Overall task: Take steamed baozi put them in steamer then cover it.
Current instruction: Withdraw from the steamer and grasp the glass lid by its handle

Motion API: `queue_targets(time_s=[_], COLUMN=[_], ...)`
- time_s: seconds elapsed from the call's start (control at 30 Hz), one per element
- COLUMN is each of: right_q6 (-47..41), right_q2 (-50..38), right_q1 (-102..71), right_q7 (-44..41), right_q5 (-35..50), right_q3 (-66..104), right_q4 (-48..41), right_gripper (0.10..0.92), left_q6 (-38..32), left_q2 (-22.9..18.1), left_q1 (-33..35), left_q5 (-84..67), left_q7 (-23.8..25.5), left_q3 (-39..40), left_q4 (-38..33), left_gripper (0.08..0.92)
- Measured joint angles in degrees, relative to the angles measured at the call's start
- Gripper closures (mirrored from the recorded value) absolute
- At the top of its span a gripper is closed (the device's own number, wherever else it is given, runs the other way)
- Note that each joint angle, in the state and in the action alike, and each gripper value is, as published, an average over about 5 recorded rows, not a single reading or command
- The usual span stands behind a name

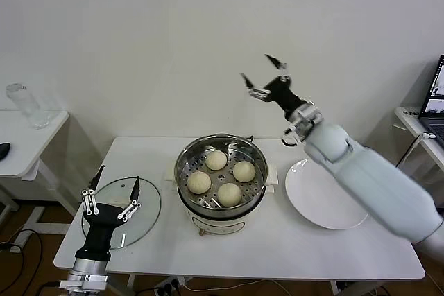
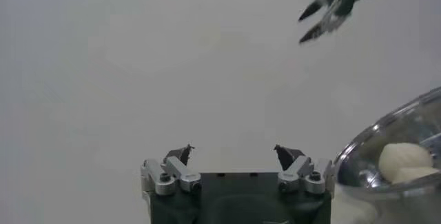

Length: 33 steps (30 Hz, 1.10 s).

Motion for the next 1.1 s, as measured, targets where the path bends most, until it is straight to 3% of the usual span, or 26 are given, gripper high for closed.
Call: queue_targets(time_s=[0.47,1.1], right_q6=[4.6,7.9], right_q2=[10.2,19.5], right_q1=[-33.3,-48.1], right_q7=[2.8,2.1], right_q5=[-6.4,-12.4], right_q3=[33.2,43.3], right_q4=[2.3,2.6], right_gripper=[0.203,0.203], left_q6=[-0.5,4.6], left_q2=[2.5,3.5], left_q1=[-2.6,-4.6], left_q5=[17.4,34.6], left_q7=[0.1,-1.9], left_q3=[-1.3,-1.8], left_q4=[11.1,26.6], left_gripper=[0.177,0.177])
